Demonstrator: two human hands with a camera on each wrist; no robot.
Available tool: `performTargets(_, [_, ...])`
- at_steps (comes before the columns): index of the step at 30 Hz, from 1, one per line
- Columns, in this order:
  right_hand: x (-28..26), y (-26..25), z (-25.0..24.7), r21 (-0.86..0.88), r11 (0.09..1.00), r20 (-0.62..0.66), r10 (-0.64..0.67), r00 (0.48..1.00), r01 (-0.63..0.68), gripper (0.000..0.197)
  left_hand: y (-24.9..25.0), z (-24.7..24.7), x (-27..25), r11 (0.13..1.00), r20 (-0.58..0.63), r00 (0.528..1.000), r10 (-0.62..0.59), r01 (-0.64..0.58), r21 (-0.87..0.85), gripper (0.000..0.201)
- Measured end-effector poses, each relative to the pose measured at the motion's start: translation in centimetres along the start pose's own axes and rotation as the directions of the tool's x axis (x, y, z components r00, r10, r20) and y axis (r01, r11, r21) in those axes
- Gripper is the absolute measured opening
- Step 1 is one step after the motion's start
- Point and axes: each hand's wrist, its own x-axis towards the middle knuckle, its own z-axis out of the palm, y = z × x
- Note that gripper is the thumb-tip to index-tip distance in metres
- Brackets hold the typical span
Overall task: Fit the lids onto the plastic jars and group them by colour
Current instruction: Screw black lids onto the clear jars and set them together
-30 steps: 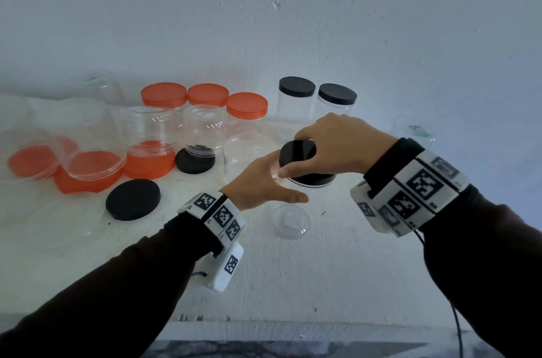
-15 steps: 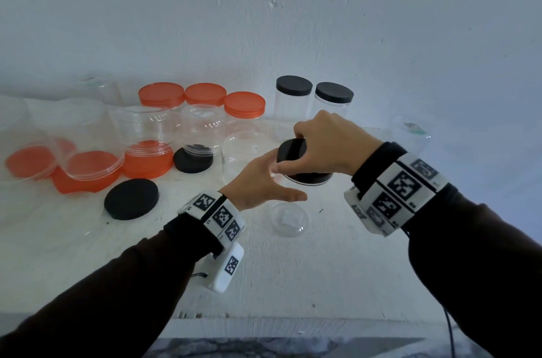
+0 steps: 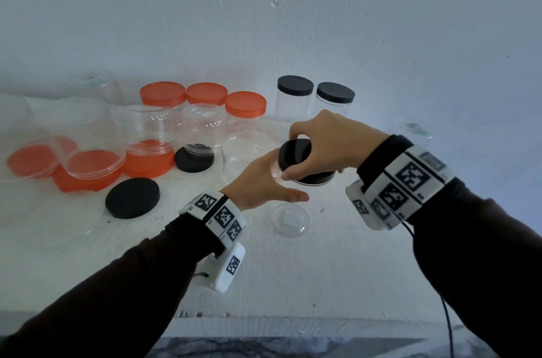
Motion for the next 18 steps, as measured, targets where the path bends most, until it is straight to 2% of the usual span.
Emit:
performTargets(2, [-0.1,-0.3,0.3,-0.076,0.997,-0.059,0.024,0.998,-0.029,0.066,-0.1,0.0,0.0,1.0,0.006,1.0,-0.012,0.012,-0.001,0.085])
performTargets(3, [-0.1,-0.1,0.2,-0.112,0.993,-0.043,0.021,0.999,-0.026,0.069,-0.1,0.0,0.0,1.0,0.007,1.0,-0.014,0.014,0.0,0.083])
performTargets(5, [-0.1,0.5,-0.4,-0.124,0.992,0.126,-0.017,0.992,0.033,0.074,0.0,-0.1,0.1,1.0,-0.001,1.0,-0.014,0.014,0.016,0.076])
performTargets(6, [-0.1,0.8,-0.9,-0.067,0.995,0.229,-0.056,0.972,0.073,0.075,0.1,-0.1,0.1,1.0,-0.001,1.0,-0.01,0.01,0.024,0.075])
performTargets(7, [-0.1,0.9,-1.2,-0.001,0.995,0.298,-0.098,0.95,0.103,0.075,0.2,-0.1,0.1,1.0,0.004,1.0,-0.007,0.007,0.03,0.075])
performTargets(8, [-0.1,1.1,-1.4,0.04,0.992,0.314,-0.128,0.941,0.122,0.075,0.2,-0.1,0.1,0.999,0.011,1.0,-0.008,0.008,0.038,0.075])
performTargets(12, [0.2,0.9,-0.3,0.007,0.997,0.107,-0.074,0.992,0.073,0.061,0.0,0.1,0.1,1.0,0.003,1.0,-0.015,0.015,0.005,0.083])
performTargets(15, [0.2,0.3,0.8,-0.019,1.0,-0.062,-0.011,0.998,0.01,0.063,0.0,0.2,0.0,1.0,0.004,1.0,-0.017,0.017,-0.016,0.089])
performTargets(17, [0.2,0.6,0.6,-0.1,0.995,-0.042,-0.002,0.999,-0.003,0.068,0.0,0.1,0.0,1.0,0.003,1.0,-0.023,0.023,-0.007,0.088])
performTargets(18, [0.1,0.9,0.3,-0.113,0.993,0.042,-0.015,0.999,0.02,0.07,0.1,0.1,0.0,1.0,0.002,1.0,-0.025,0.025,0.007,0.086])
